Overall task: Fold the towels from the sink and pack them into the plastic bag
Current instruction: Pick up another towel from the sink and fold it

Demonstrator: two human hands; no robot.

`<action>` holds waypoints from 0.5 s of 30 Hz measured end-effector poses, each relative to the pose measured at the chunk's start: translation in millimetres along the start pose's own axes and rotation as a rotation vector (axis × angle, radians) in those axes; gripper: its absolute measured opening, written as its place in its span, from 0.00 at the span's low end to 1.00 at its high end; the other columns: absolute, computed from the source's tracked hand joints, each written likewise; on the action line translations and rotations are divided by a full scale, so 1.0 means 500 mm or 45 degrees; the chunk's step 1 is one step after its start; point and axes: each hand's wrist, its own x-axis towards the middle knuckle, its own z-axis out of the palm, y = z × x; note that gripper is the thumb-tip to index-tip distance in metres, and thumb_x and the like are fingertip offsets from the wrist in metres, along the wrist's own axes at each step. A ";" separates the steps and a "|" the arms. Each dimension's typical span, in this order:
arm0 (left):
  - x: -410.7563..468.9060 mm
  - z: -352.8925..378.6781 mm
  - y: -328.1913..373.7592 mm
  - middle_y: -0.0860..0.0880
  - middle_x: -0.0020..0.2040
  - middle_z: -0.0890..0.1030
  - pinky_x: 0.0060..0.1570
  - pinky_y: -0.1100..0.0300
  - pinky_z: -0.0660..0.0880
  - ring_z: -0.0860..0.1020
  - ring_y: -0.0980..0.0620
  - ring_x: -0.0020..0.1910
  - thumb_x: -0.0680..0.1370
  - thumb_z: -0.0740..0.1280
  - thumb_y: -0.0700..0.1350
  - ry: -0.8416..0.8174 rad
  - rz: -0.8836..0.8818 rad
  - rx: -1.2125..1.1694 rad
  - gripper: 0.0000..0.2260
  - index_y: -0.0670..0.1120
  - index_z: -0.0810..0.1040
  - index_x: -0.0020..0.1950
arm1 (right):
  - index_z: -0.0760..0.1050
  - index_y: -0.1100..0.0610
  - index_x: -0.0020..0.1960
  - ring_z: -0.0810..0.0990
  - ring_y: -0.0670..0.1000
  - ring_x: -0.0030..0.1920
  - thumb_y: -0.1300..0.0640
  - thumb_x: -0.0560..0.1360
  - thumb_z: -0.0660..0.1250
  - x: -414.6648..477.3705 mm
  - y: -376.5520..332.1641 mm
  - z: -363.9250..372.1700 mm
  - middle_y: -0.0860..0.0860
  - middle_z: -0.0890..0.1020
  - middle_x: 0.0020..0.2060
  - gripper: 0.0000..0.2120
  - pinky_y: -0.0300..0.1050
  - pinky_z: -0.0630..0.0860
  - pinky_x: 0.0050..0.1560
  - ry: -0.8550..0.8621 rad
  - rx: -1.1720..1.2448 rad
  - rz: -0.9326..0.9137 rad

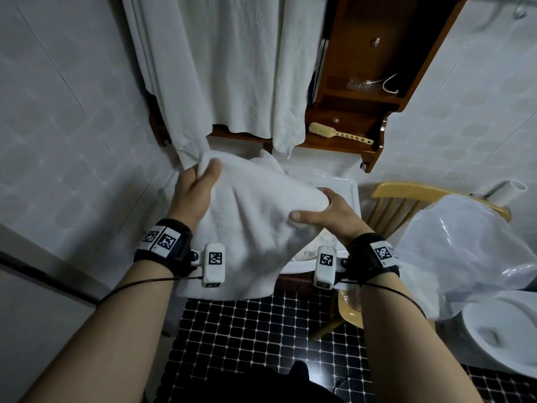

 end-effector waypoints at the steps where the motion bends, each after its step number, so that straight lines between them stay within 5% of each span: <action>1: 0.000 0.000 0.005 0.57 0.41 0.81 0.50 0.56 0.76 0.79 0.55 0.45 0.81 0.66 0.64 0.031 0.035 0.005 0.21 0.48 0.77 0.41 | 0.78 0.53 0.63 0.86 0.53 0.58 0.52 0.60 0.90 -0.001 0.010 0.007 0.51 0.86 0.57 0.36 0.57 0.84 0.59 0.007 -0.053 0.002; 5: 0.008 -0.022 0.014 0.51 0.38 0.75 0.46 0.53 0.73 0.76 0.52 0.40 0.78 0.63 0.71 0.044 0.056 0.052 0.33 0.38 0.73 0.44 | 0.82 0.60 0.59 0.85 0.61 0.58 0.57 0.63 0.82 -0.016 0.024 0.037 0.57 0.88 0.54 0.26 0.65 0.81 0.62 0.047 0.081 -0.189; 8: 0.023 -0.046 0.025 0.50 0.39 0.75 0.45 0.51 0.76 0.75 0.51 0.40 0.76 0.62 0.74 0.088 0.023 0.026 0.34 0.41 0.73 0.42 | 0.81 0.65 0.59 0.85 0.62 0.56 0.60 0.69 0.77 -0.021 -0.008 0.050 0.60 0.87 0.54 0.20 0.63 0.82 0.59 0.065 0.389 -0.281; 12: 0.032 -0.043 0.035 0.48 0.39 0.66 0.39 0.55 0.66 0.66 0.52 0.36 0.79 0.60 0.71 0.201 -0.021 -0.047 0.26 0.48 0.68 0.41 | 0.79 0.58 0.63 0.88 0.49 0.54 0.56 0.81 0.69 -0.049 -0.054 0.065 0.50 0.89 0.52 0.12 0.44 0.83 0.53 -0.071 0.452 -0.121; 15: 0.050 -0.043 0.013 0.48 0.39 0.72 0.43 0.57 0.71 0.73 0.52 0.39 0.78 0.62 0.73 0.208 -0.166 -0.077 0.30 0.45 0.73 0.44 | 0.80 0.62 0.65 0.87 0.59 0.55 0.61 0.81 0.69 -0.062 -0.029 0.070 0.58 0.88 0.55 0.14 0.50 0.84 0.53 -0.221 0.379 0.059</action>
